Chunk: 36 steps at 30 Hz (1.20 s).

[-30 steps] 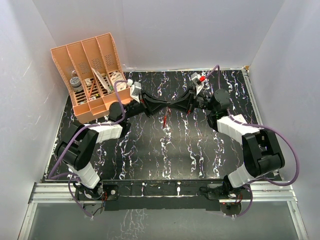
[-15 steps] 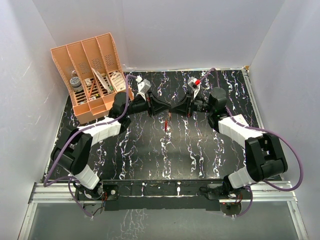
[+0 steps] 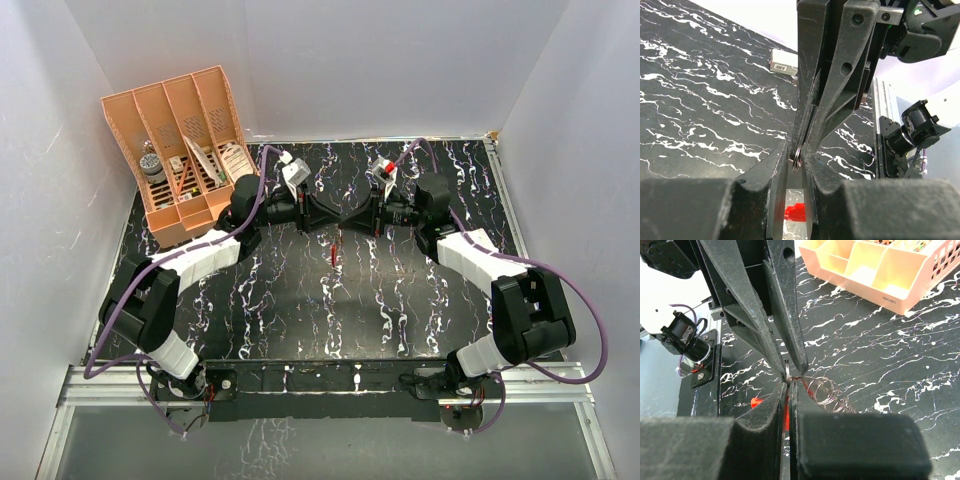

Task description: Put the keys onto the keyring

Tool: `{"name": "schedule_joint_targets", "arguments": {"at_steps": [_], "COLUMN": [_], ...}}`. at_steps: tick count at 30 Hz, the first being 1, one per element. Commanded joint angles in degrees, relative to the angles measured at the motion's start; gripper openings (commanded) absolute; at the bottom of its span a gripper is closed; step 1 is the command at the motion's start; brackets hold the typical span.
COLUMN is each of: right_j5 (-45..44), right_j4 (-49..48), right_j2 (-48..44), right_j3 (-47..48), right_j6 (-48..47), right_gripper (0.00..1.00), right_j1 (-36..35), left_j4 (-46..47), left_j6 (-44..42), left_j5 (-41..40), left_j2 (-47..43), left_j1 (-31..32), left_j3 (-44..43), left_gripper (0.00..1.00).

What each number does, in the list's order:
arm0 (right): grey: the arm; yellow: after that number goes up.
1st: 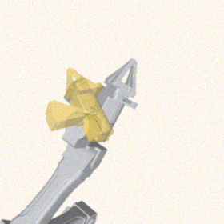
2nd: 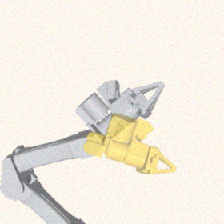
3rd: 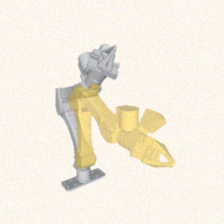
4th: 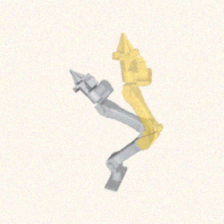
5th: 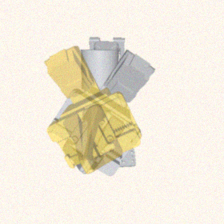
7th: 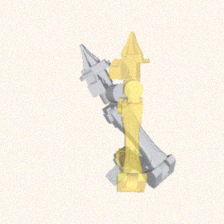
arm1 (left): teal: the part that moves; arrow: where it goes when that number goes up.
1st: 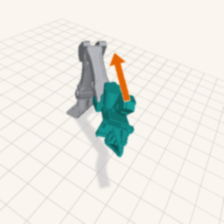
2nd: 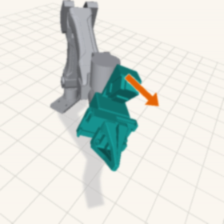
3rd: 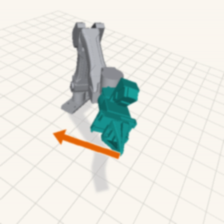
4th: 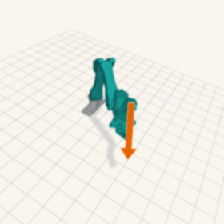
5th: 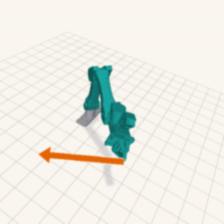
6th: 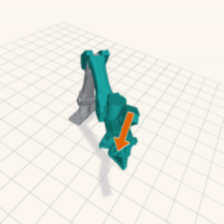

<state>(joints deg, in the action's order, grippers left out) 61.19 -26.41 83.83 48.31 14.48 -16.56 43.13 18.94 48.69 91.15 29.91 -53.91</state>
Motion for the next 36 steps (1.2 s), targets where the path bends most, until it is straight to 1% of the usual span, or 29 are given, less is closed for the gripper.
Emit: {"name": "schedule_joint_targets", "arguments": {"at_steps": [1,3,14,19,28,34,36], "right_j5": [-0.69,-0.52,-0.22,-0.11,0.07,0.14,0.09], "right_j4": [-0.03,0.27,2.51,2.82,3.10,3.27,3.27], "right_j2": [-2.39,-2.25,-1.84,-1.74,-1.57,-1.56,-1.59], "right_j3": [3.82,3.96,4.72,4.97,5.21,5.56,5.55], "right_j6": [-2.55,-2.76,-4.39,-4.46,-4.65,-4.72,-4.81], "right_gripper": [0.00,0.00,0.00,0.00,0.00,0.00,0.00], "right_j1": [-0.14,-0.10,-0.23,-0.31,-0.39,-0.49,-0.49], "left_j4": [-7.70,-9.93,-13.78,-14.48,-17.39,-19.65,-20.10], "left_j6": [-4.08,-5.31,-6.87,-7.12,-8.79,-9.98,-10.19], "left_j5": [1.01,0.86,2.46,3.49,4.57,4.92,4.97], "left_j2": [-3.41,-3.39,-1.54,-0.80,-0.68,-0.23,-0.03], "left_j1": [0.23,0.19,0.18,0.17,0.23,0.19,0.23], "left_j3": [-3.53,-4.35,-7.57,-7.90,-8.46,-9.08,-9.30], "left_gripper": [0.16,0.17,0.15,0.09,0.11,0.10,0.09]}}
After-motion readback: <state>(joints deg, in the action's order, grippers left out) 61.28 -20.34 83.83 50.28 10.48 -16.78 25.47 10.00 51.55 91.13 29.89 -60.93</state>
